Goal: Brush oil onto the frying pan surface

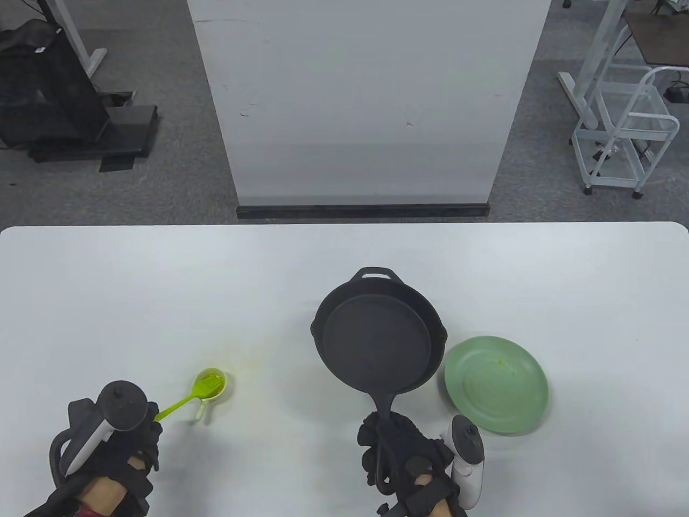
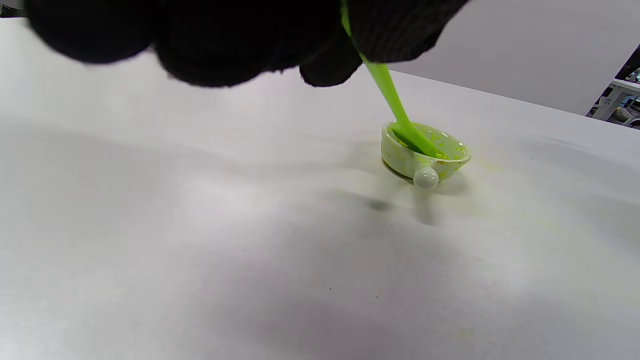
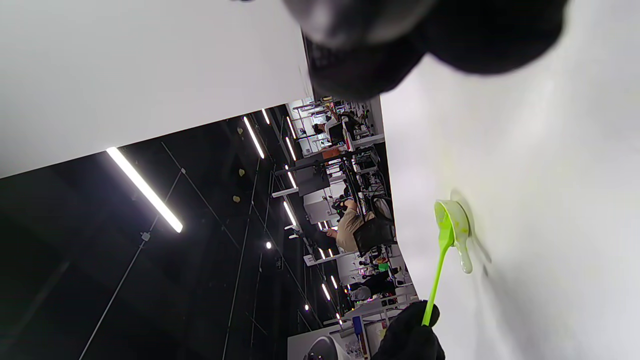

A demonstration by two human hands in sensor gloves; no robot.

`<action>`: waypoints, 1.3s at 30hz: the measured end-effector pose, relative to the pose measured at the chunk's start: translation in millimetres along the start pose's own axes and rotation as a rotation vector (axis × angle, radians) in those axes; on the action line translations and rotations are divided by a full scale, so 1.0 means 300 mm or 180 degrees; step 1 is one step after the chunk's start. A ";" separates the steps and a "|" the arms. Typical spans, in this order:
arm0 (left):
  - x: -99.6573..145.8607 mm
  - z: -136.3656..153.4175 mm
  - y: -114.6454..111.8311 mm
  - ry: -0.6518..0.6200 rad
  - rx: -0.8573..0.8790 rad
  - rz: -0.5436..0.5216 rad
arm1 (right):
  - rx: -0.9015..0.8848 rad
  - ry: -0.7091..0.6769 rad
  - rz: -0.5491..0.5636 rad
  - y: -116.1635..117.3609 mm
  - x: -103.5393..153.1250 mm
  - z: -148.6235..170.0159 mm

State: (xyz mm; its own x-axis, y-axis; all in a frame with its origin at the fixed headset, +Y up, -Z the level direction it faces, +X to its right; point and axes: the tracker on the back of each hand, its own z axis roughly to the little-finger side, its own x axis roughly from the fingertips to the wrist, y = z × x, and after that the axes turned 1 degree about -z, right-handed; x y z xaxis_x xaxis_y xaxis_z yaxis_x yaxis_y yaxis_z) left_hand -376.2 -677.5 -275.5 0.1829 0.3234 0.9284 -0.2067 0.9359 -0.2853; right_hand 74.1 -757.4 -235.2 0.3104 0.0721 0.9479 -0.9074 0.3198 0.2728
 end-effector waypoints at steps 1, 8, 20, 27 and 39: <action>-0.003 0.001 -0.001 0.0019 -0.0004 0.0038 | 0.0000 -0.0002 -0.0002 0.000 0.000 0.000; -0.003 -0.001 0.000 0.0005 -0.0080 0.0001 | 0.0004 -0.0005 -0.0010 0.000 0.000 0.000; 0.039 -0.014 0.026 -0.0060 -0.0294 -0.0133 | 0.0016 0.0000 -0.0023 0.005 -0.001 0.000; 0.060 0.014 0.043 -0.0016 -0.0332 -0.0099 | 0.0016 0.0007 -0.0035 0.008 -0.001 0.001; 0.059 0.029 0.065 -0.0070 -0.0252 -0.0067 | 0.0001 0.0029 -0.0031 0.011 -0.001 0.002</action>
State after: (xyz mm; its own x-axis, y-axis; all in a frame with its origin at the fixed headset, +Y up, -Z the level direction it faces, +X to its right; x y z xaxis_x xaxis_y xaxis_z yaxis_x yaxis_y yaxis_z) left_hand -385.3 -654.6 -262.5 0.1649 0.3013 0.9391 -0.1262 0.9508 -0.2829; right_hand 70.9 -757.0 -234.6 0.3219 0.0776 0.9436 -0.9043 0.3203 0.2822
